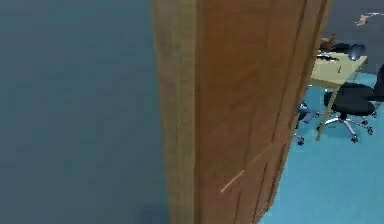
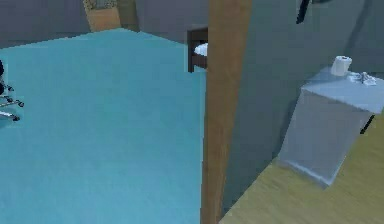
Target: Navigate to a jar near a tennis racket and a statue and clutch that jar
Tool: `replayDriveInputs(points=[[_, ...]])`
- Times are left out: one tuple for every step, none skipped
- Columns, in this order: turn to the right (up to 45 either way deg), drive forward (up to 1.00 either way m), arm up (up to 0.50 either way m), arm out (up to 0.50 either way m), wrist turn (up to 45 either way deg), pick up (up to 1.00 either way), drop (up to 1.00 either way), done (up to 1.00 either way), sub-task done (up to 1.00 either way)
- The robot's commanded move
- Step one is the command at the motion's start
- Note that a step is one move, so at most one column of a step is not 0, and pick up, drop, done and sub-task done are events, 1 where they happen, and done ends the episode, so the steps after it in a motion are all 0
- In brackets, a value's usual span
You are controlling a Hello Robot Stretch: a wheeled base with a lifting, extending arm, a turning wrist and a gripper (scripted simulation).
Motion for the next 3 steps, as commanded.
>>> replayDriveInputs(points=[[42.0, 0.00, 0.00, 0.00, 0.0, 0.00, 0.00, 0.00, 0.00], [0.0, 0.45, 0.00, 0.00, 0.0, 0.00, 0.00, 0.00, 0.00], [12.0, 0.00, 0.00, 0.00, 0.0, 0.00, 0.00, 0.00, 0.00]])
